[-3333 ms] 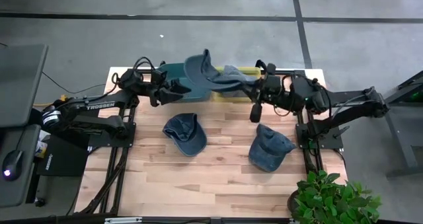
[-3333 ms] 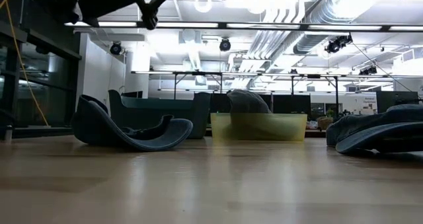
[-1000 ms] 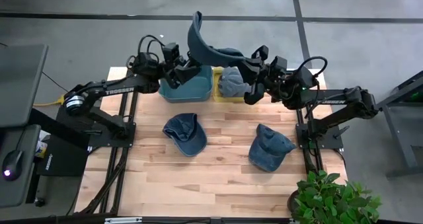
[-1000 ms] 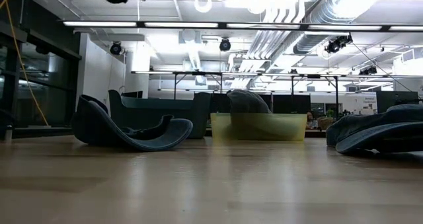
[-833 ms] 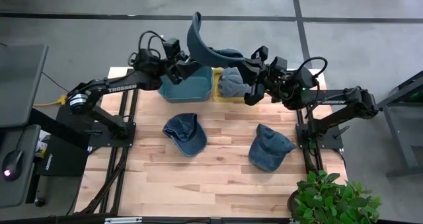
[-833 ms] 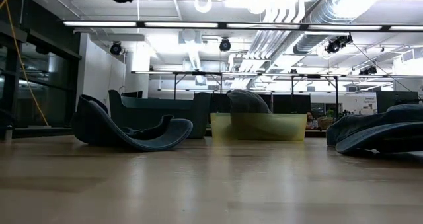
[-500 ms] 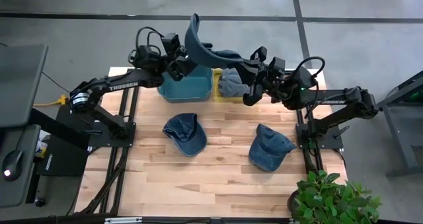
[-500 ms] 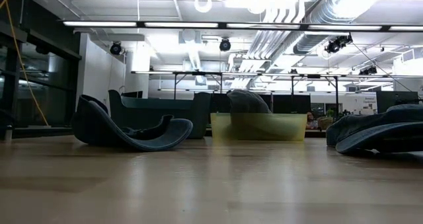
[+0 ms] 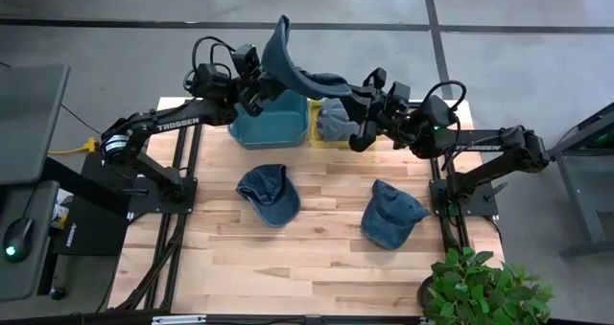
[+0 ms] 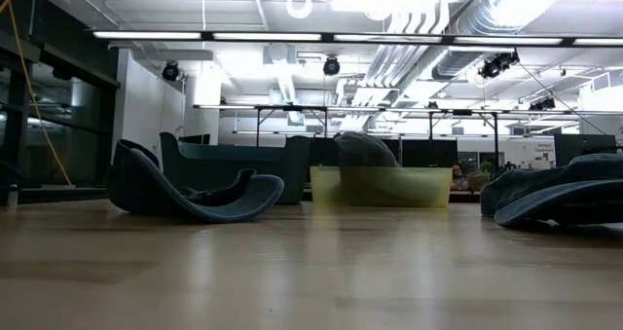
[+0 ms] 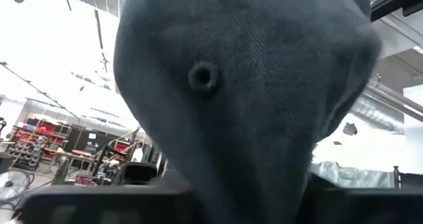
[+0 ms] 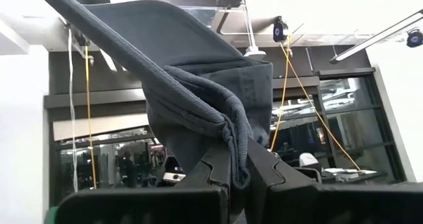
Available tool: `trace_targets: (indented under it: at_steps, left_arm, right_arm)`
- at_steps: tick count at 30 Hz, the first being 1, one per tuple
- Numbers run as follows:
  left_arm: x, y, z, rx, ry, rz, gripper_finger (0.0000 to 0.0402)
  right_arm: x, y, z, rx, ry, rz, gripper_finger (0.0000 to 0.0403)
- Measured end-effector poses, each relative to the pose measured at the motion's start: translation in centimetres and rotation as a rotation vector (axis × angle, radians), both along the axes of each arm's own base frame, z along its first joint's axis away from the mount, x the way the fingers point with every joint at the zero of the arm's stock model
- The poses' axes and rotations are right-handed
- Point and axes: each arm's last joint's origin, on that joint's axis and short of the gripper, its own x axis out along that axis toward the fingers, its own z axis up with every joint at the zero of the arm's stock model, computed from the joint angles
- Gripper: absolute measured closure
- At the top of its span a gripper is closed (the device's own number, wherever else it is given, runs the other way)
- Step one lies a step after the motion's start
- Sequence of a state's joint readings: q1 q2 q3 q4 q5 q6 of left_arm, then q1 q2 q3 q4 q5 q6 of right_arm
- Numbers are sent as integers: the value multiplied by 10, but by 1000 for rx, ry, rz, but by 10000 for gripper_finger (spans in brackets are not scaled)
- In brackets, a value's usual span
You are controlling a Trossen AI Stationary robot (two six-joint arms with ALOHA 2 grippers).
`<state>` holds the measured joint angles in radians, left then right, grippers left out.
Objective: Pick & Place hat
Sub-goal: Put the top right blue cap into the blue bin
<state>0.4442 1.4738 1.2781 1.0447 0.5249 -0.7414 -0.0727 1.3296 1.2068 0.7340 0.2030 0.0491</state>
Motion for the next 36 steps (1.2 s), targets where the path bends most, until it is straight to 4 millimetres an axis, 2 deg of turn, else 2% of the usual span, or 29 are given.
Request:
trace_targets:
  at_steps: [1, 3, 12, 17, 22, 30, 36]
  left_arm:
    - [0, 0, 0, 5, 4, -6, 369]
    - [0, 0, 0, 2, 10, -13, 389]
    - [2, 0, -3, 9, 51, -33, 398]
    - [4, 5, -7, -16, 101, -26, 399]
    - [-3, 15, -6, -55, 177, -10, 400]
    - [-25, 33, -10, -165, 381, 87, 401]
    - [-32, 41, -32, -334, 651, 135, 401]
  right_arm:
    - [0, 0, 0, 0, 4, -3, 399]
    - [1, 0, -1, 5, 12, -12, 398]
    - [-3, -1, -1, 23, 45, -37, 339]
    - [-15, 2, 6, 17, 64, -22, 316]
    - [-30, 6, 11, 25, 112, -41, 297]
    - [-57, 12, 21, 32, 147, -42, 289]
    - [-65, 11, 20, 115, 169, -20, 289]
